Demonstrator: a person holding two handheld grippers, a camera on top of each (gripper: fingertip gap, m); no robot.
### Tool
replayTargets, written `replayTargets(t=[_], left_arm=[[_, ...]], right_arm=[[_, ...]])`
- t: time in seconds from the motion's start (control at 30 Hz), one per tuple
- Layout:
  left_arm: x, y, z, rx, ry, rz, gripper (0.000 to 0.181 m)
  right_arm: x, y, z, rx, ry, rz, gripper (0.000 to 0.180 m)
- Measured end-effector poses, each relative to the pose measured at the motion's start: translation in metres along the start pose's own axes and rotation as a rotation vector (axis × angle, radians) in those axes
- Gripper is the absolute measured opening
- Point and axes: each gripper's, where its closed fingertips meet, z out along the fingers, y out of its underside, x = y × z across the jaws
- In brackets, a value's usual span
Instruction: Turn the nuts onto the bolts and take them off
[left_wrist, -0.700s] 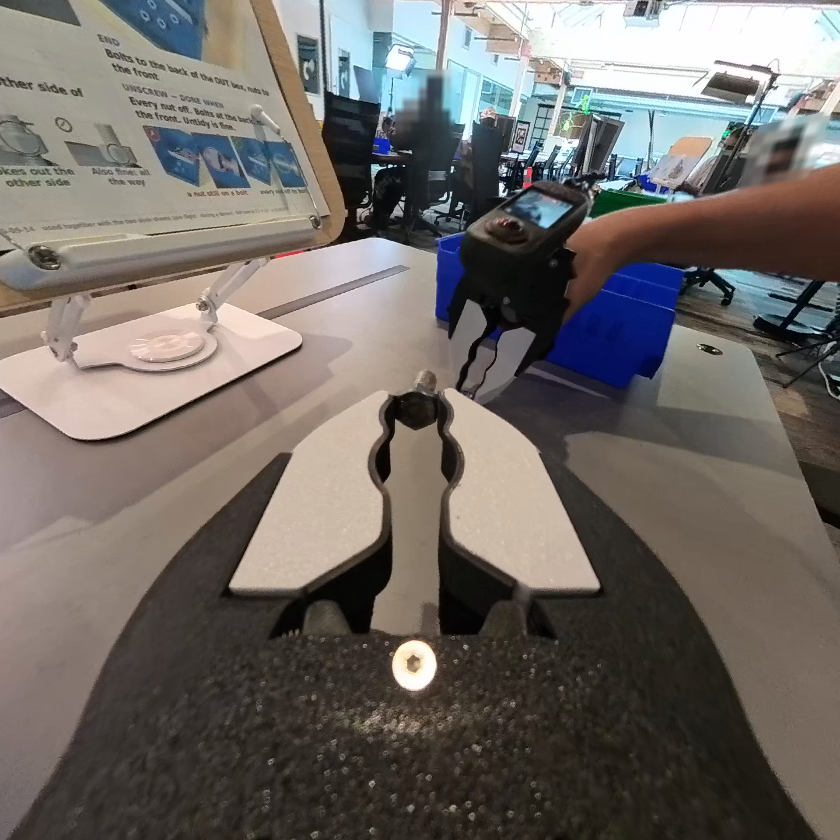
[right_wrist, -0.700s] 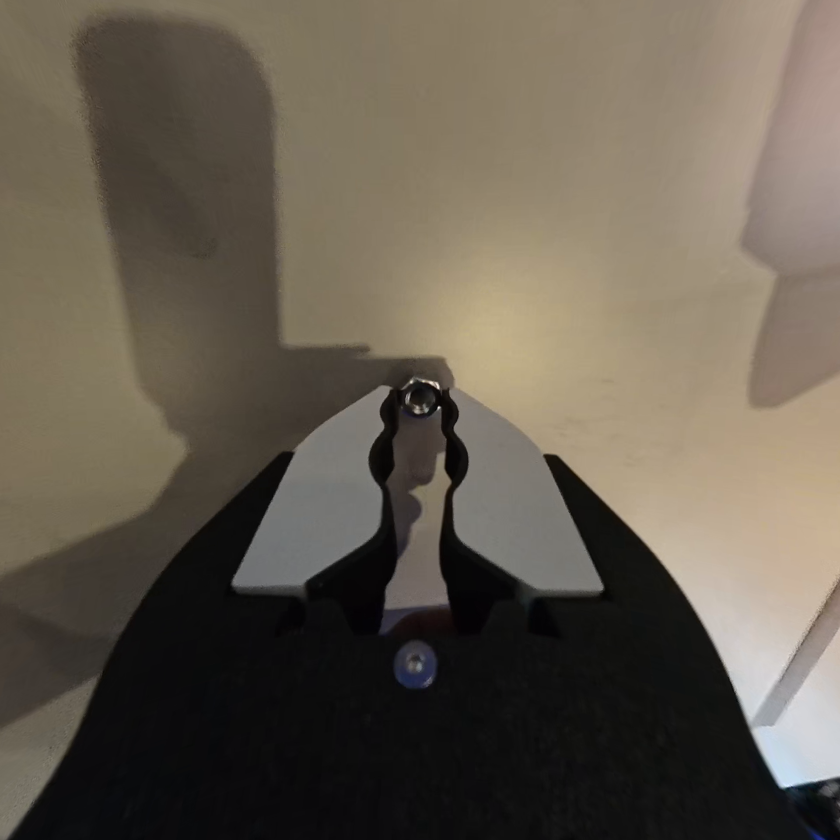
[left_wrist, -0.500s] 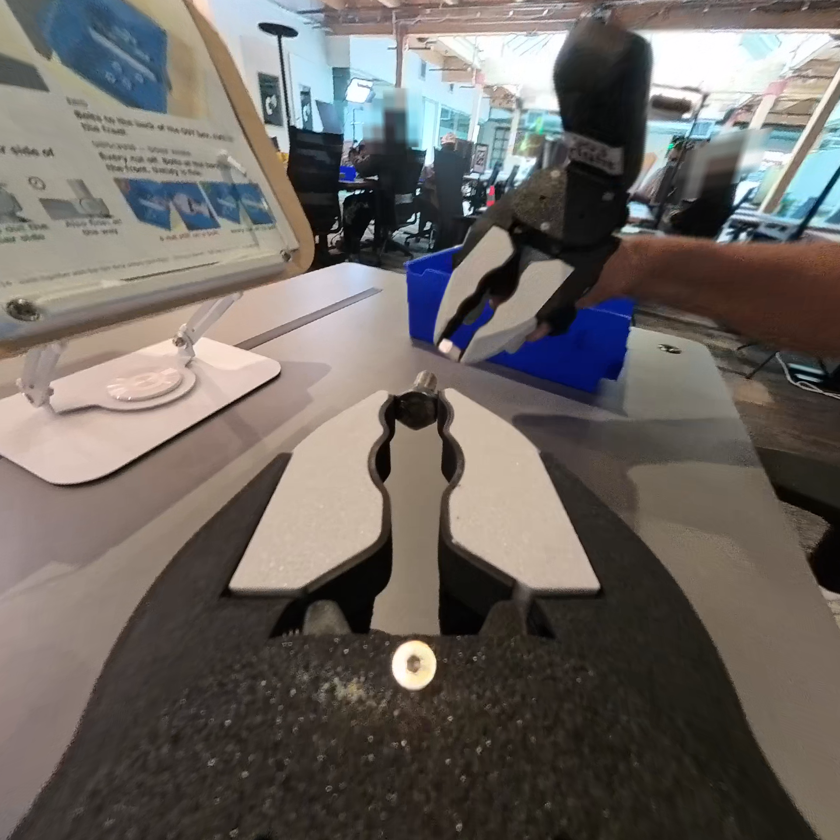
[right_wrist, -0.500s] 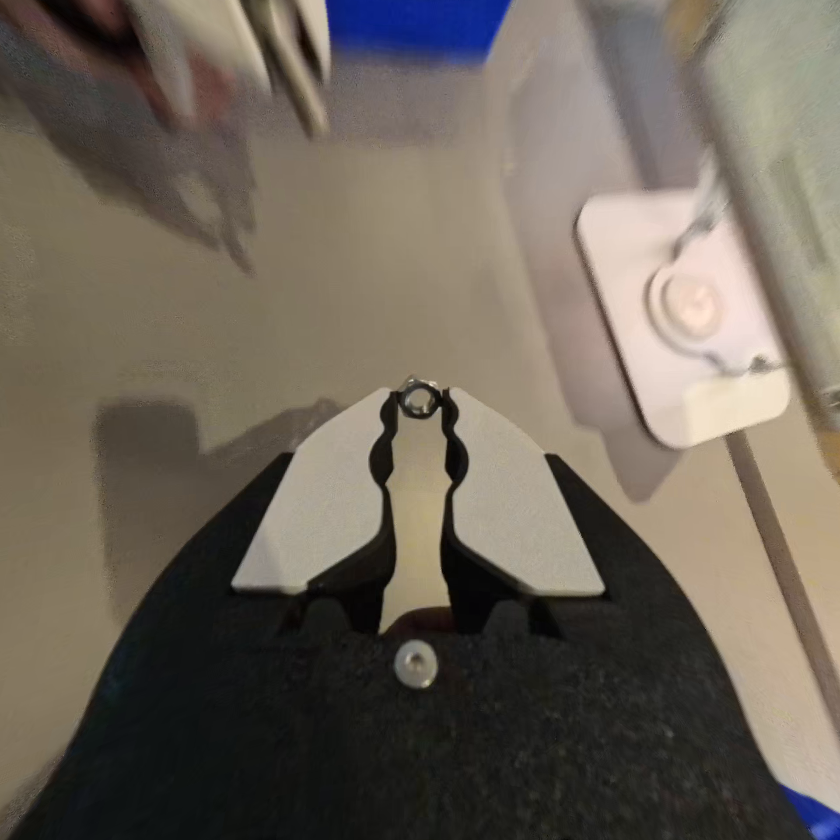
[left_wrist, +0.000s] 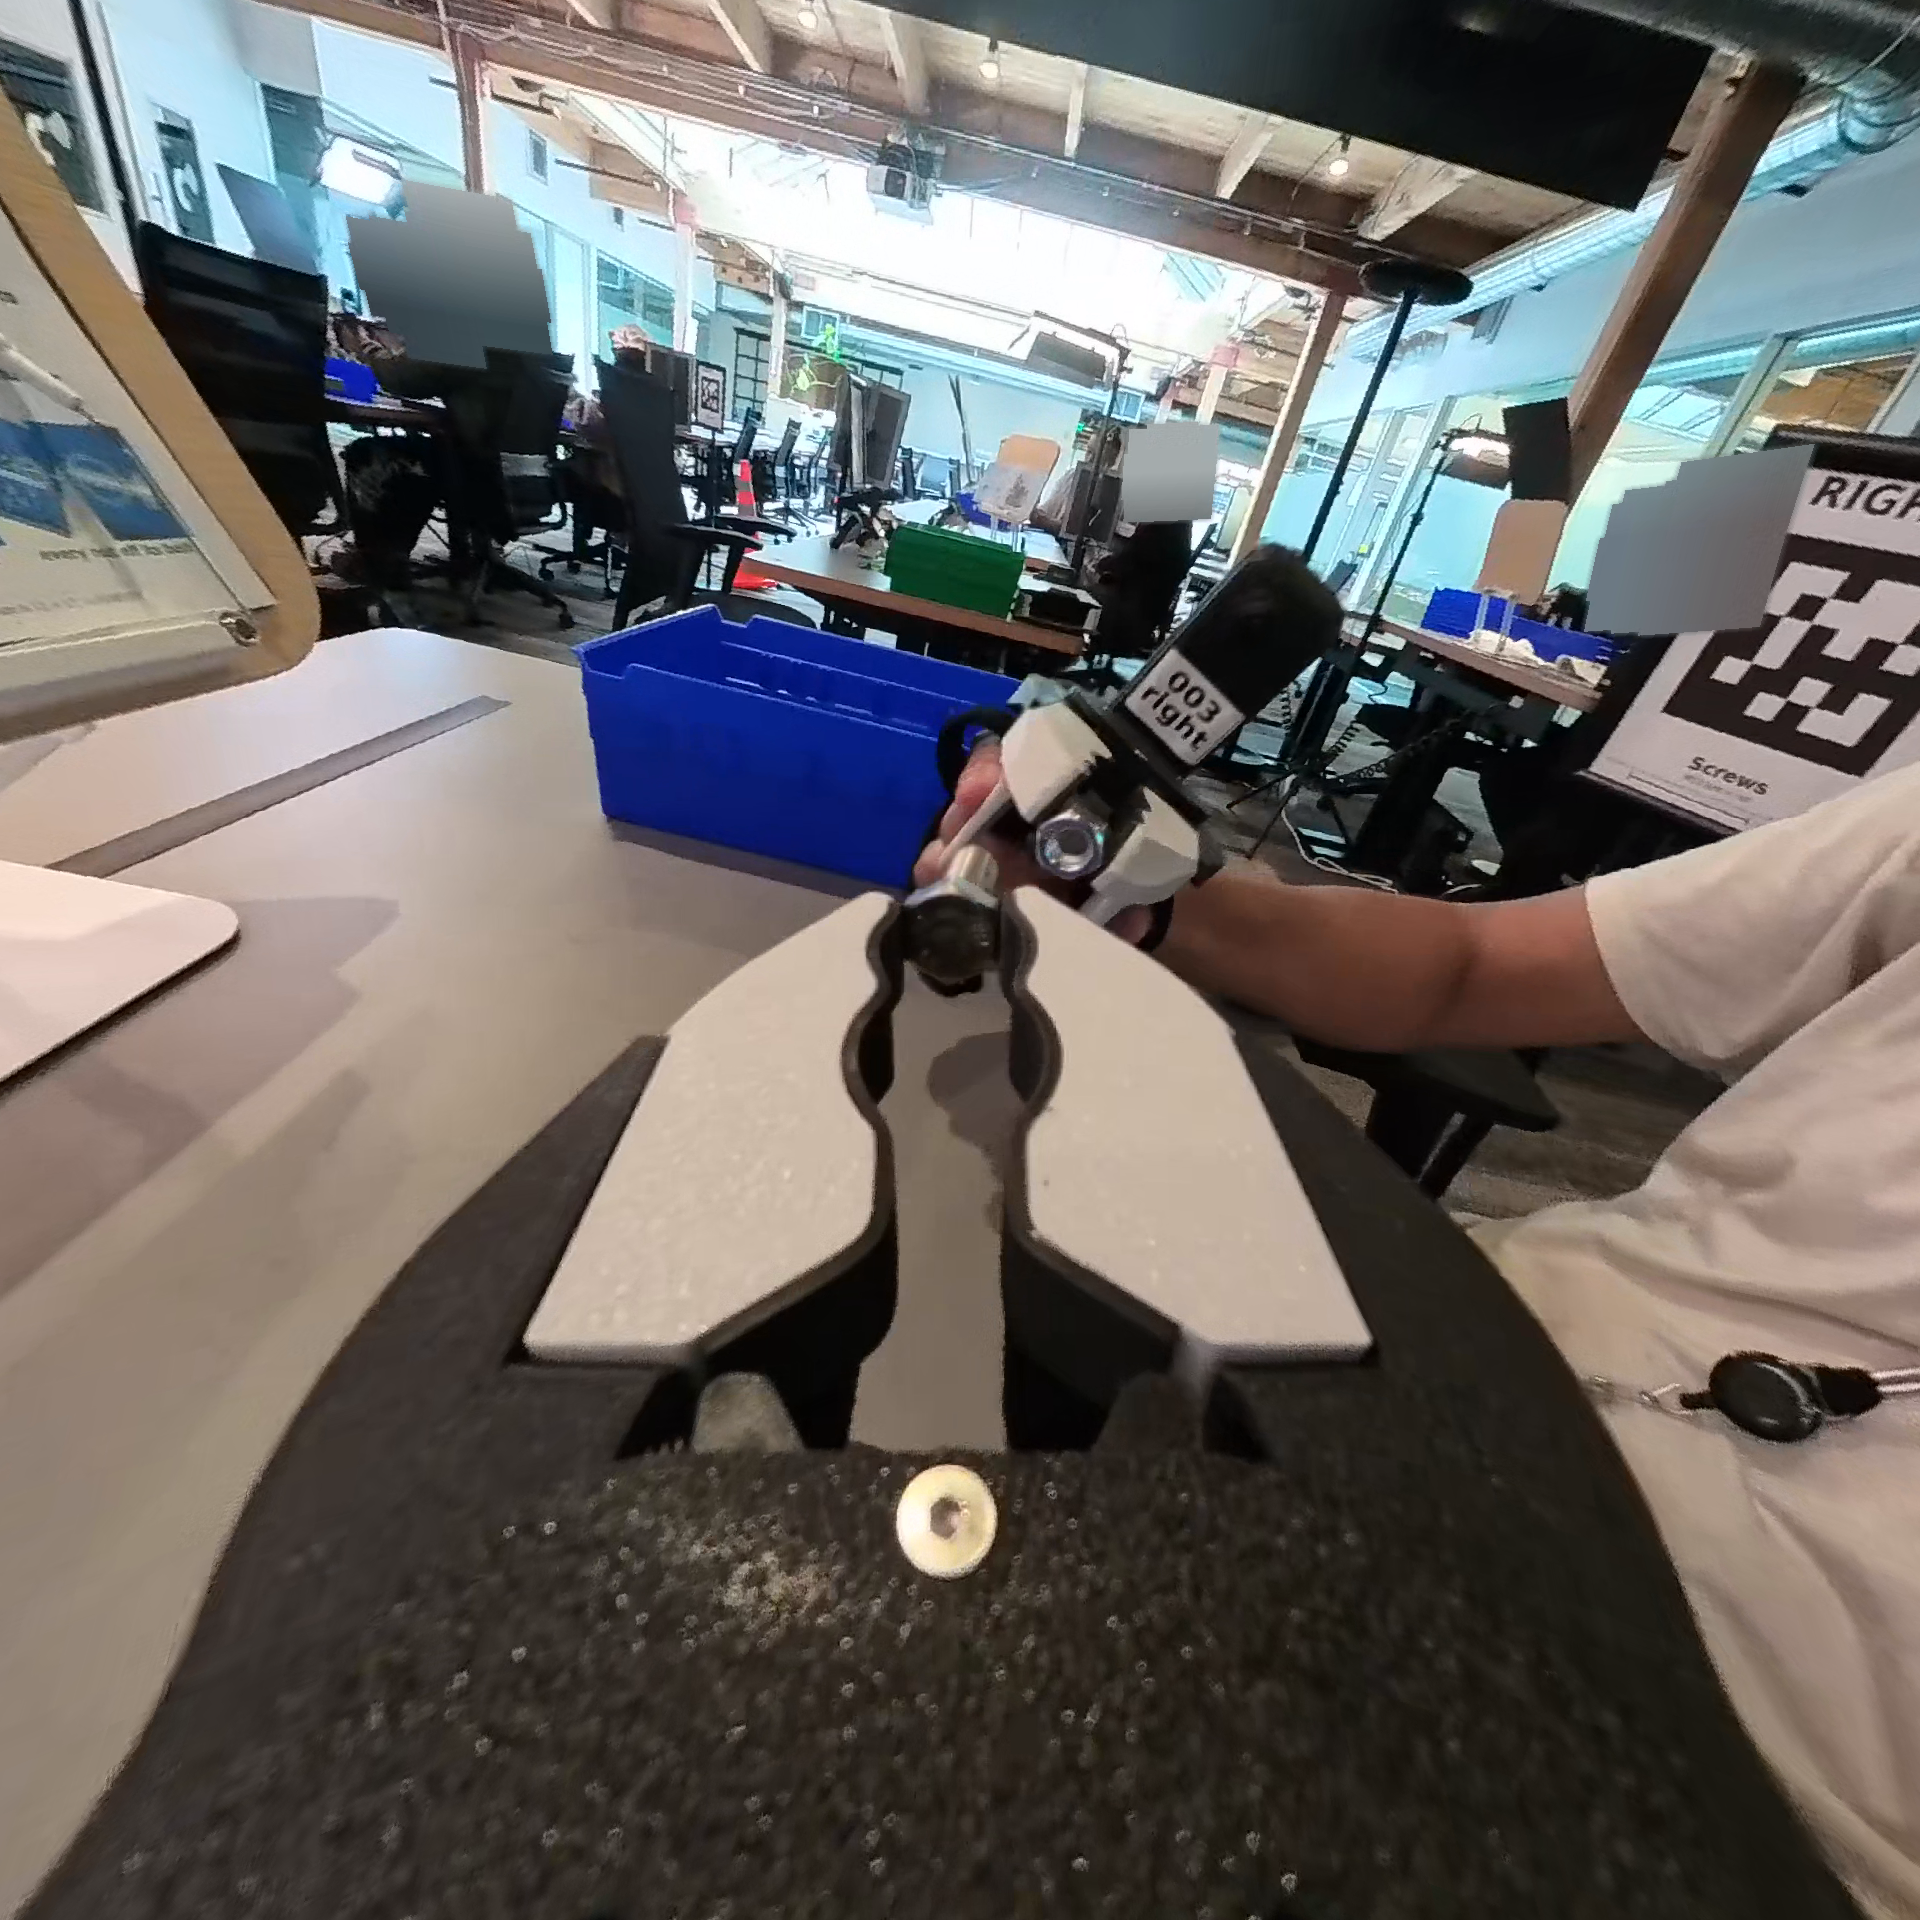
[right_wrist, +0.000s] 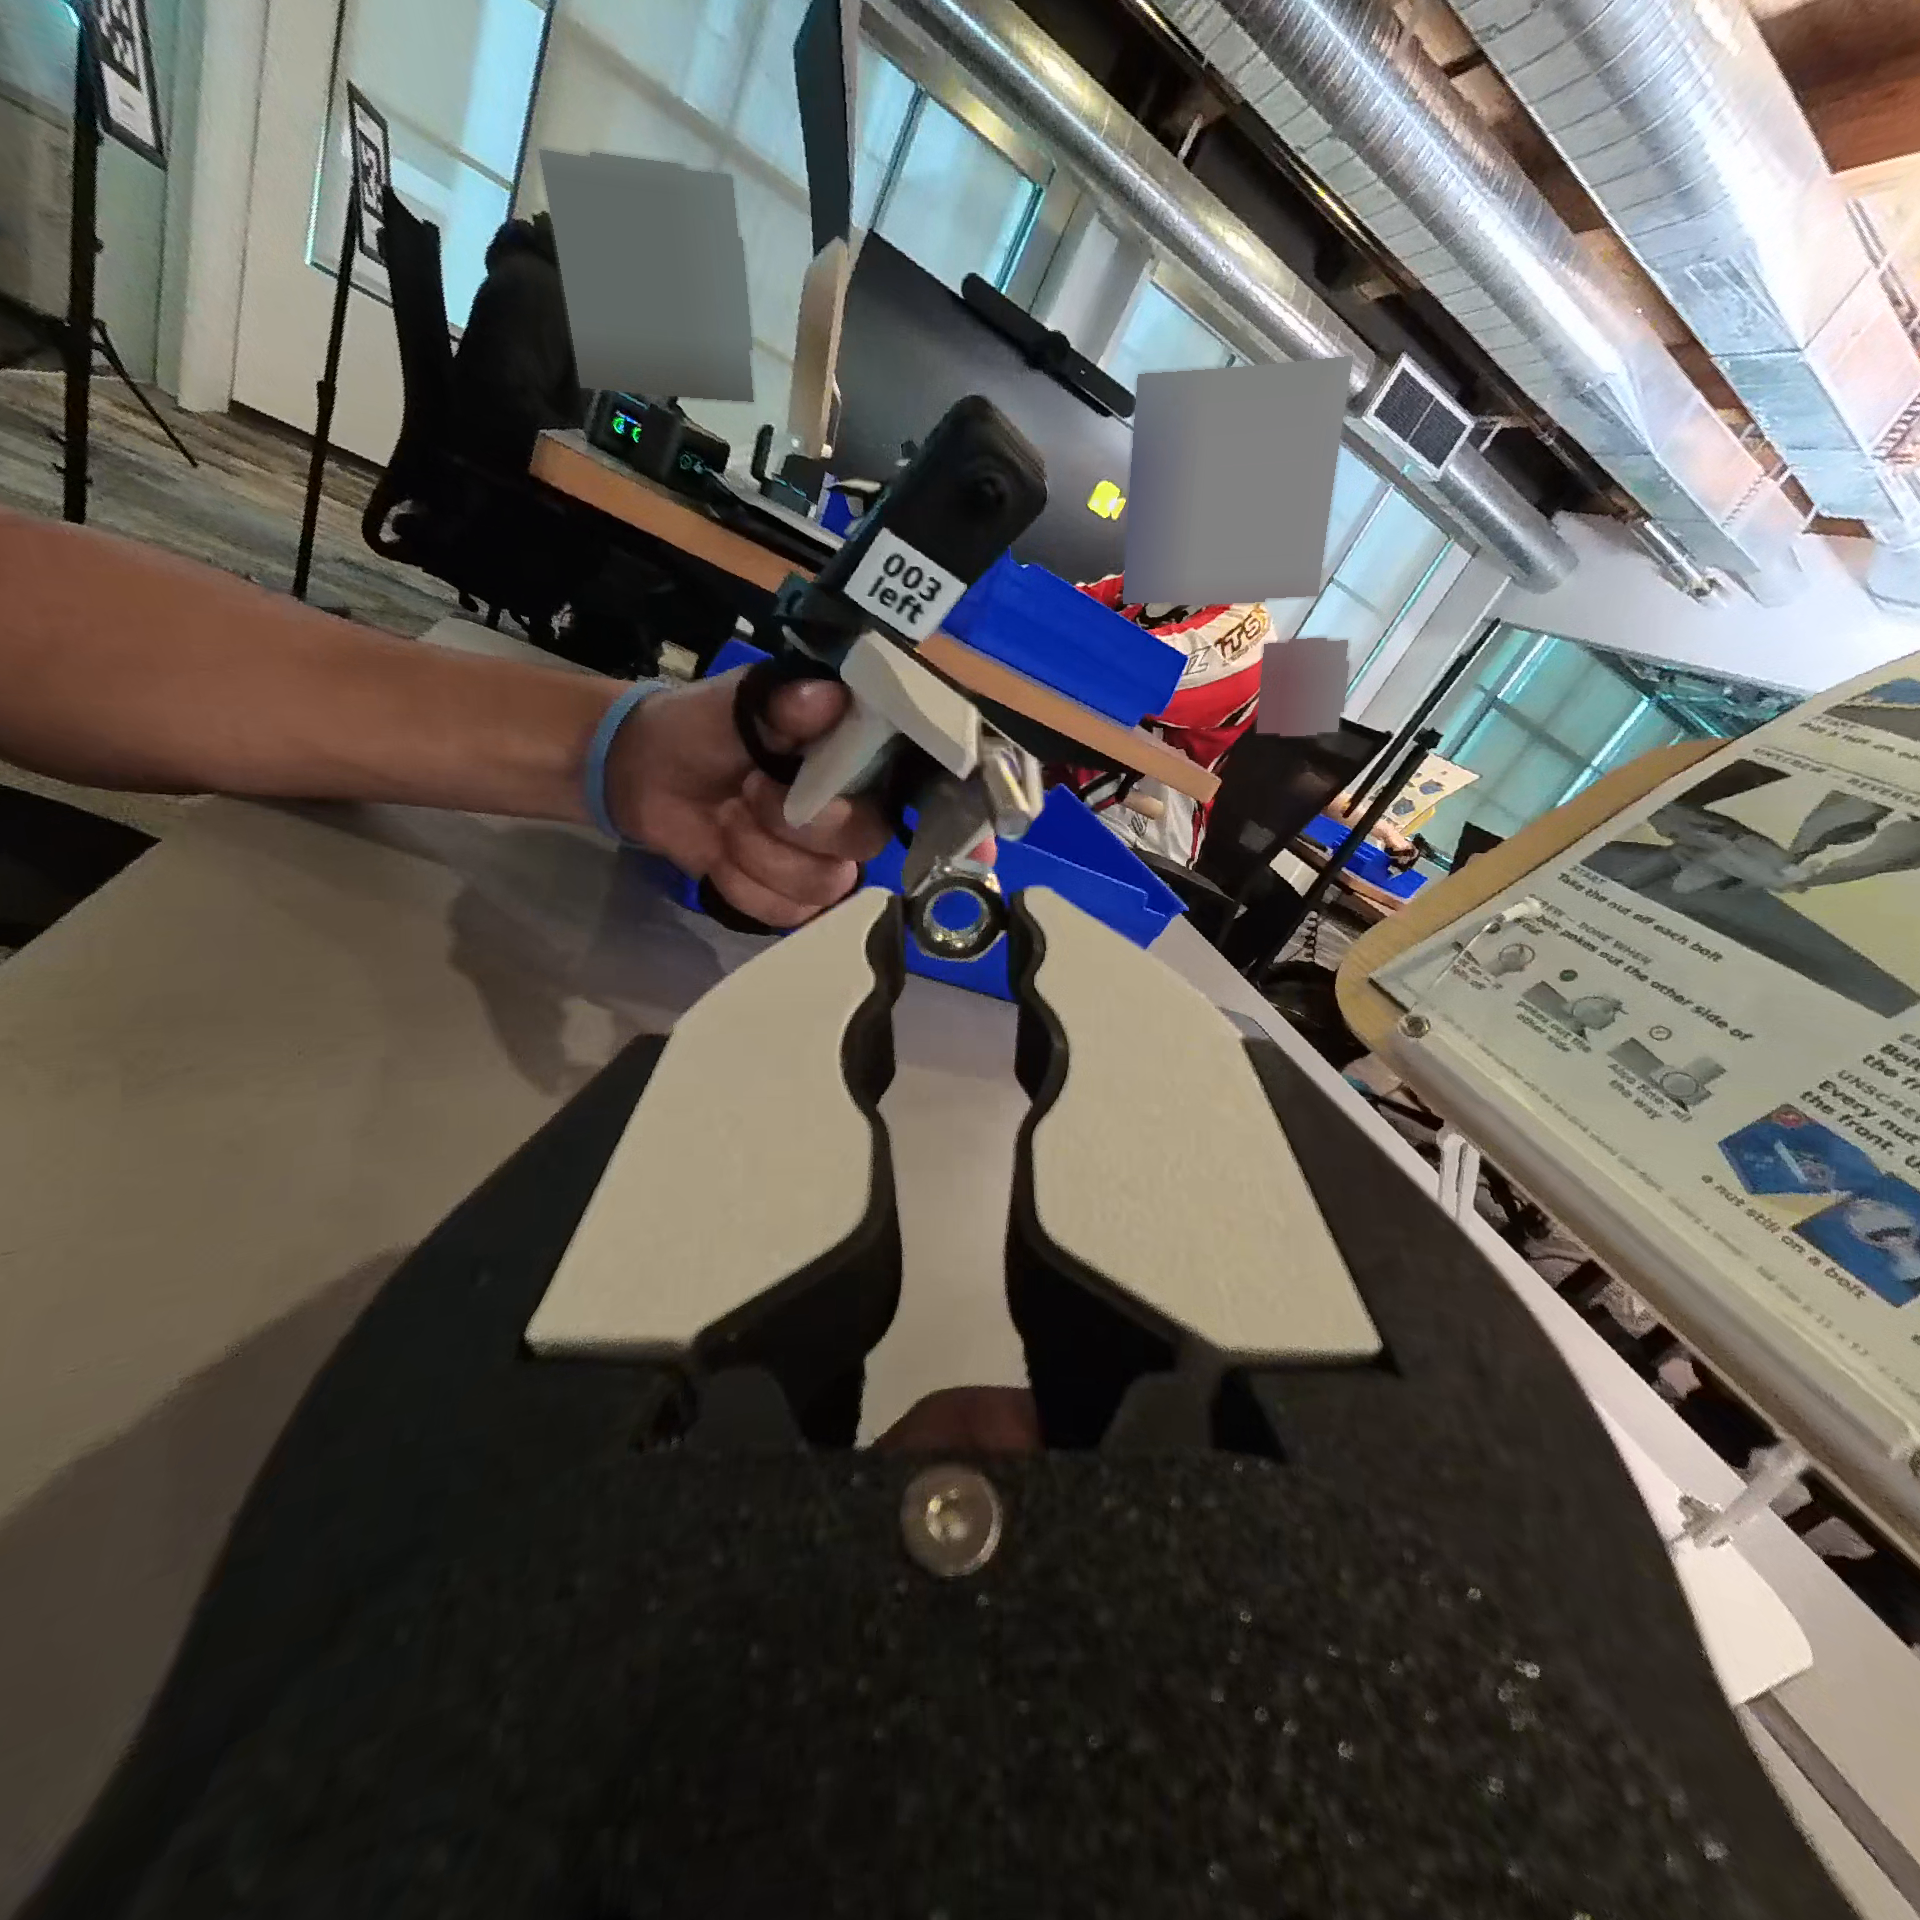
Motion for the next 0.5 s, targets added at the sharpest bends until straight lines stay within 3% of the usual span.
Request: replayTargets(t=[0.1,0.33,0.5], left_arm=[[0.006,-0.002,0.003,0.026,0.054,-0.068,0.017],[0.023,-0.016,0.009,0.097,0.279,-0.287,0.017],[0.032,-0.015,0.013,0.077,0.374,-0.295,0.016]], right_arm=[[0.003,0.003,-0.004,0.0,0.015,-0.074,0.019],[-0.003,-0.032,0.005,-0.014,0.017,-0.648,0.018],[0.002,-0.028,0.019,-0.061,-0.06,-0.754,0.018]])
